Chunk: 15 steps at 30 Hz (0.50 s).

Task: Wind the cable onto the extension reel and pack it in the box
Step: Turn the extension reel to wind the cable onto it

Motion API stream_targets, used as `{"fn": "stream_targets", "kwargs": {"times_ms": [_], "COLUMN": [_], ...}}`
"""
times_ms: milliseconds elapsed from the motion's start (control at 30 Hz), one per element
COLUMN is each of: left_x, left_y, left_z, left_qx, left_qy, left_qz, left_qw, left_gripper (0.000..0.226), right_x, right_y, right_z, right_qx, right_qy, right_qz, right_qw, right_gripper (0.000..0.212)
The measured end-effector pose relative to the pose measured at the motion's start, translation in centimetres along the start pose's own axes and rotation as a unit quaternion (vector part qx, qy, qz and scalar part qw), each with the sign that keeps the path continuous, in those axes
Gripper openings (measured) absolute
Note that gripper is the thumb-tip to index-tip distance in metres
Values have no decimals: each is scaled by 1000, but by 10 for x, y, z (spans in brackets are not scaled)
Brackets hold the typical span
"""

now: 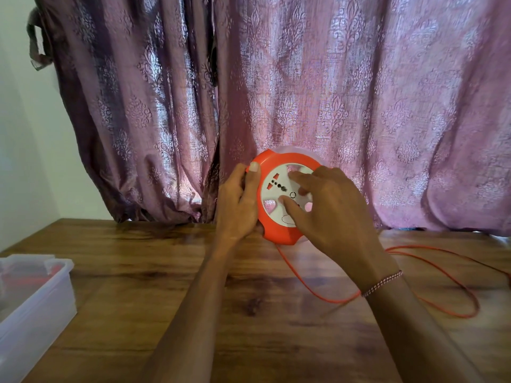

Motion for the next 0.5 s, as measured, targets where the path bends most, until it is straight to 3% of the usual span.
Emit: {"fn": "stream_targets", "kwargs": {"times_ms": [100, 267, 333, 433, 500], "left_x": [0, 1, 1, 1, 1], "left_y": [1, 1, 1, 0, -1], "left_z": [-1, -3, -2, -1, 1], "left_qx": [-5, -11, -6, 1, 5], "left_qy": [1, -2, -6, -13, -15], "left_qz": [2, 5, 6, 2, 2], "left_qw": [1000, 1000, 1000, 1000, 1000], "left_gripper": [36, 35, 36, 40, 43], "right_x": [0, -5, -6, -7, -7], "right_y": [3, -11, -14, -9, -5], "right_z": [-2, -9, -9, -9, -8], "right_qx": [28, -23, -72, -78, -60], "right_qy": [49, 87, 91, 88, 74], "right_qz": [-9, -96, -91, -61, -43], "right_qw": [998, 991, 989, 991, 995], "right_gripper": [32, 56, 66, 51, 55]}}
Point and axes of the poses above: each hand's wrist, its own x-axis towards the middle knuckle, its own y-axis out of the back of the hand, z = x × y, the point moved 7 cm from there along x, towards the middle knuckle, and after that the axes turned 10 degrees about -y, right-handed, at the moved point
